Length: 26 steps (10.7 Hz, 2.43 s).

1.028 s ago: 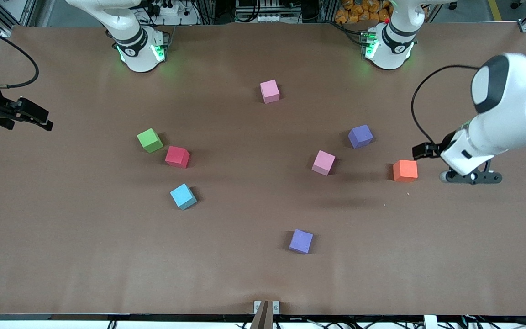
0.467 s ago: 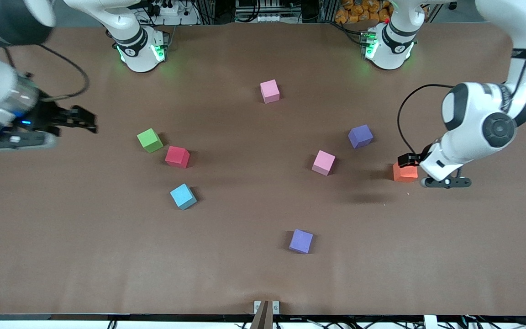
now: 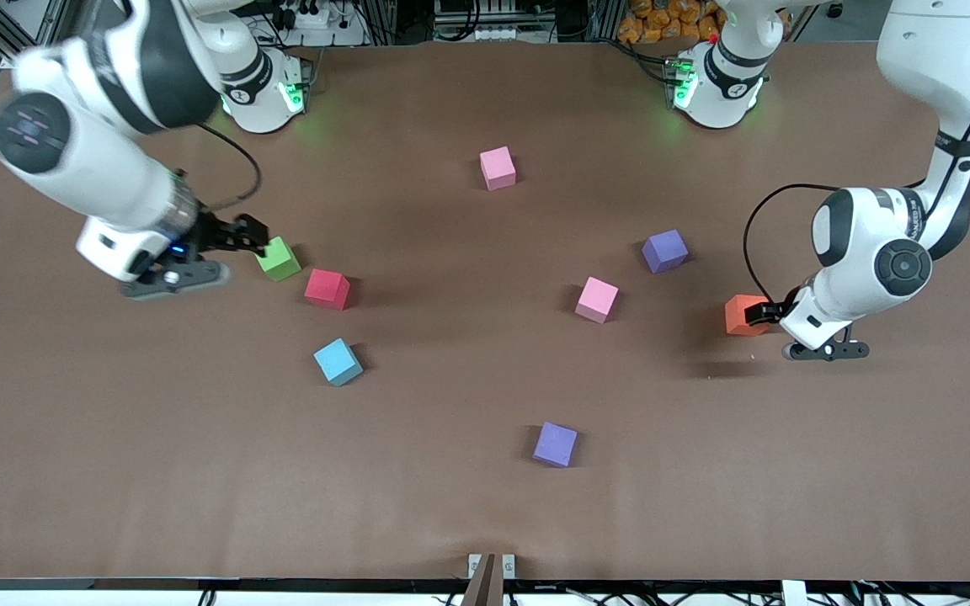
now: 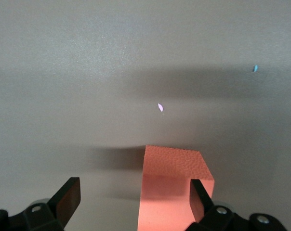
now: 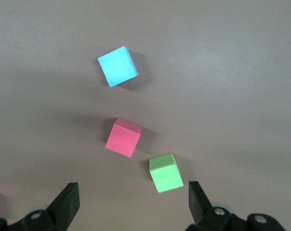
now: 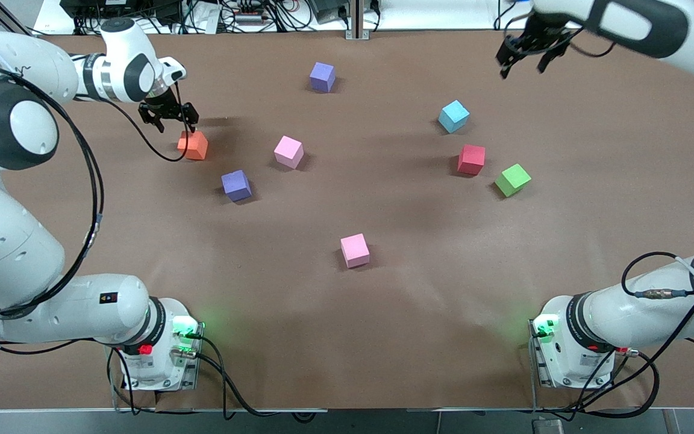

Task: Arrange blocks into number 1
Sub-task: 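Grasp the orange cube with the left gripper while the right gripper grasps the cyan cube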

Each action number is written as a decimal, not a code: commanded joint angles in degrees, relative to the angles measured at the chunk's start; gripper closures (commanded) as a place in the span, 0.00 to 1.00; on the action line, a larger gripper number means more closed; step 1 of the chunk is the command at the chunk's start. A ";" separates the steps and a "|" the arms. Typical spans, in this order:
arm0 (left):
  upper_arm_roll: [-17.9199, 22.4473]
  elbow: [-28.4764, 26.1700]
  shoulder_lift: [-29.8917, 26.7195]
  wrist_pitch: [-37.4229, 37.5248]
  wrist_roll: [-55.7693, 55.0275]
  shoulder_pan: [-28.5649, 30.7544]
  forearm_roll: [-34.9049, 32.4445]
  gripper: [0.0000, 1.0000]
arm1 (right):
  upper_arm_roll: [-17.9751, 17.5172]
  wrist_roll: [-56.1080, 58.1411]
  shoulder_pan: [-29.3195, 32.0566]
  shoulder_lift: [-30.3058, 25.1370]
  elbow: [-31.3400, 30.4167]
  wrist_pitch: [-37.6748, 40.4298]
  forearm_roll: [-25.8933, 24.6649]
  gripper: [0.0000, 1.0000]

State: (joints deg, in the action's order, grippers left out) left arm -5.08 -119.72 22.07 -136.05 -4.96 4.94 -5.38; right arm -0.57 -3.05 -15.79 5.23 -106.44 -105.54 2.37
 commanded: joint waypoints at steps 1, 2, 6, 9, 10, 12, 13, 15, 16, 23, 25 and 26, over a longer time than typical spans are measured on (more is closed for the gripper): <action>-0.81 0.80 -0.27 -0.01 -4.08 -0.45 -1.21 0.00 | 0.31 3.48 -0.73 5.64 -0.08 -4.91 0.62 0.00; -0.98 0.80 -0.36 -0.01 -5.22 -0.63 -1.21 0.00 | 0.31 4.97 -0.73 8.01 0.00 -7.20 0.71 0.00; -1.60 0.45 -0.36 -0.01 -5.41 -0.63 -0.68 0.00 | 0.31 6.74 -0.21 15.49 3.24 -12.49 0.79 0.00; -3.27 -0.08 0.51 0.52 -7.96 -0.89 -0.60 0.00 | 0.31 6.83 -0.03 20.77 7.21 -14.86 0.79 0.00; -3.27 -0.25 0.52 1.04 -7.87 -1.24 -0.68 0.00 | 0.31 6.83 -0.03 21.83 7.30 -16.87 0.79 0.00; -3.18 -0.25 0.61 2.19 -7.79 -1.68 -1.30 0.00 | 0.31 6.83 -0.03 23.76 7.39 -19.43 0.79 0.00; -3.18 -0.08 1.22 2.19 -7.61 -1.86 -1.30 0.00 | 0.31 6.83 -0.03 24.29 7.48 -20.40 0.79 0.00; -3.18 0.45 2.88 2.19 -7.52 -1.95 -2.43 0.00 | 0.31 6.74 -0.37 25.96 7.48 -22.50 0.79 0.00; -3.18 0.45 3.15 2.19 -7.43 -1.95 -3.22 0.00 | 0.22 6.66 -0.64 26.66 7.48 -23.47 0.88 0.00; -3.10 0.62 3.07 2.28 -2.89 -1.95 -4.29 1.00 | -1.97 6.74 -1.52 30.45 7.83 -26.82 0.88 0.00; -3.18 1.15 1.41 2.28 -0.76 -1.95 -4.29 1.00 | -1.97 7.09 -2.05 30.45 7.65 -26.82 0.79 0.00; -3.36 3.59 0.96 5.15 -0.84 -2.03 -4.29 1.00 | -1.97 7.27 -2.22 30.62 7.65 -27.08 0.71 0.00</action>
State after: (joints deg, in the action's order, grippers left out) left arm -8.19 -118.22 24.96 -134.24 -6.45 3.06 -8.30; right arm -2.46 2.95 -17.85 35.09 -99.89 -132.43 2.37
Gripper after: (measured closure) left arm 0.388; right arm 0.000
